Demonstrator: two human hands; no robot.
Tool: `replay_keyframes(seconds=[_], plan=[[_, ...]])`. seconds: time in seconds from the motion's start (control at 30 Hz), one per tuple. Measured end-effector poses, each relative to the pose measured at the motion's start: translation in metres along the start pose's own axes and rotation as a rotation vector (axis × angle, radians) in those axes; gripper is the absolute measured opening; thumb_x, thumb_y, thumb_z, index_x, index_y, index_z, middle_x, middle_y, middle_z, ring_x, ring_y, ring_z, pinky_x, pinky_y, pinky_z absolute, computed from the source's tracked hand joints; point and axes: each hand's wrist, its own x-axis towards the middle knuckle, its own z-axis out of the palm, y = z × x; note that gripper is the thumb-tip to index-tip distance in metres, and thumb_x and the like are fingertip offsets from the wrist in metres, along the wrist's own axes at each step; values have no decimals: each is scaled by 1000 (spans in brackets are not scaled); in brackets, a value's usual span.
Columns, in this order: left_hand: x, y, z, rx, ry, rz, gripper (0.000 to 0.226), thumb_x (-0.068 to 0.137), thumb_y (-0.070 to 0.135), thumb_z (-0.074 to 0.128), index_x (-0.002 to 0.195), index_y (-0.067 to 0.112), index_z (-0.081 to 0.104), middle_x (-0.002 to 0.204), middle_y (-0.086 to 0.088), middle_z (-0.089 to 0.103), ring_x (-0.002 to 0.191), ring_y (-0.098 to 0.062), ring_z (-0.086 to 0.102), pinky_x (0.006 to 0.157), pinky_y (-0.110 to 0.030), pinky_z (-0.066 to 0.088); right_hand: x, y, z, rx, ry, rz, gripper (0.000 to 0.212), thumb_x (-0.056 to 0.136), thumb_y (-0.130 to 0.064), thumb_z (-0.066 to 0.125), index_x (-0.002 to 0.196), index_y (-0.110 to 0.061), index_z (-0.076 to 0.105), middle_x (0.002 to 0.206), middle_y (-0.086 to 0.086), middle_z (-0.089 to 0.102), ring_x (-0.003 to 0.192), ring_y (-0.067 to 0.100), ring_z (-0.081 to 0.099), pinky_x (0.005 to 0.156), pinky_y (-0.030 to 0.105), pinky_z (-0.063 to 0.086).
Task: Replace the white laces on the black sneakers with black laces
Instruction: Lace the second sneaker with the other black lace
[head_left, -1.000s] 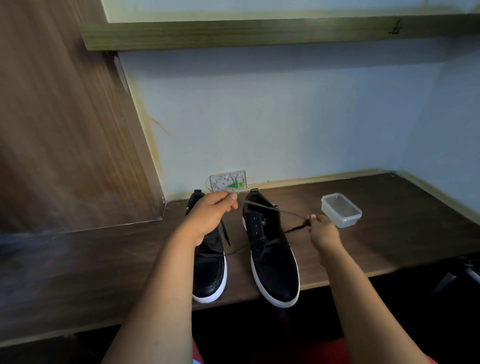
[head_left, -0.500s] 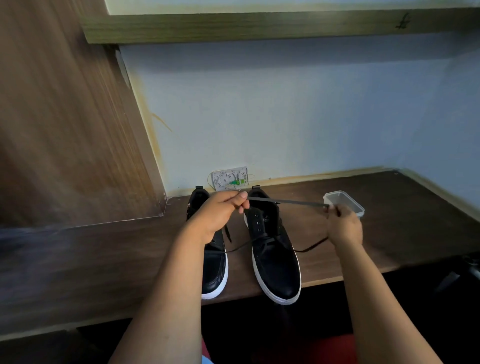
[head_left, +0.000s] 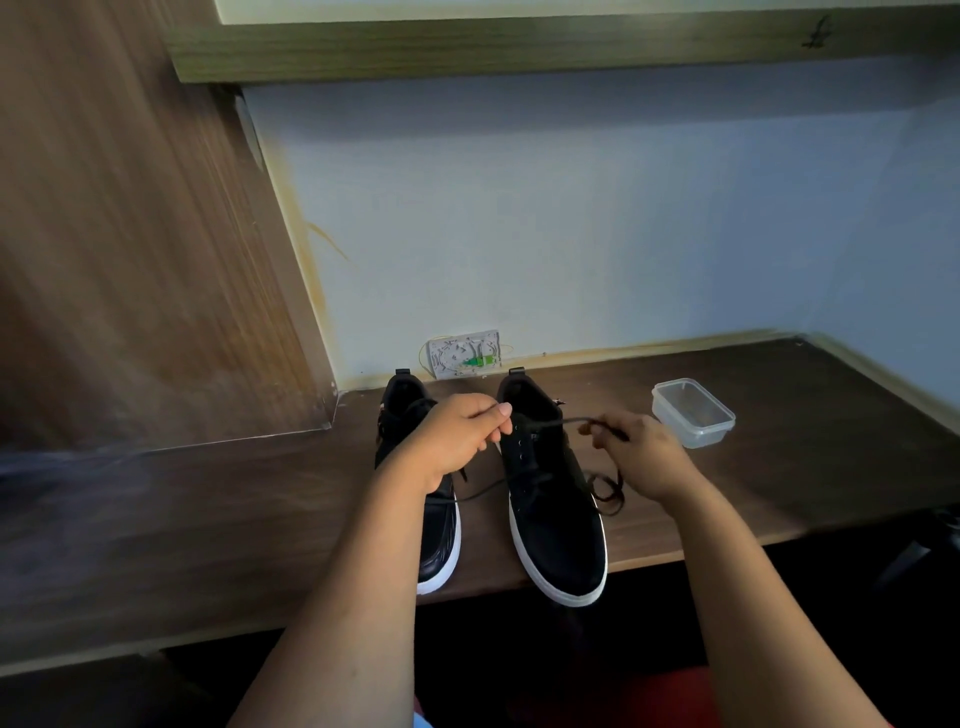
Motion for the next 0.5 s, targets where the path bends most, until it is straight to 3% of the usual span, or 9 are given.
replay_keyframes(seconds=[0.1,0.2,0.3,0.37,0.5], plan=[[2,-1,14,71,-29,-19,23,99,26,52,82,19,66,76,7,62,65,-5,52,66,-18,43,-4,-15,9,57,-83,-91,21,97,-15,52,94,-24,71,82,-10,67,69,-6,56,67,16,40],[5,-7,31,136,-24,-2,8,92,21,63,99,19,65,90,4,65,75,-10,57,69,-21,45,-4,-23,28,95,-17,-99,23,97,-9,47,87,-19,66,74,-6,61,70,7,55,62,17,38],[10,-18,39,422,71,53,17,90,14,64,107,18,65,101,3,61,87,-13,58,76,-23,45,-4,-15,33,-20,31,-90,17,95,-10,52,99,-14,68,90,-1,61,82,13,55,67,18,35],[13,-23,38,480,147,33,21,91,10,60,111,16,63,111,-1,58,97,-18,59,84,-28,48,-5,-9,31,-65,17,-106,15,92,-16,59,104,-18,69,97,-2,59,84,12,56,72,18,37],[19,-33,37,638,3,-101,42,90,11,59,131,16,48,129,-6,52,113,-26,55,94,-36,47,-7,-10,42,-99,15,-196,13,87,-18,66,98,-20,72,93,-7,59,88,12,56,76,22,42]])
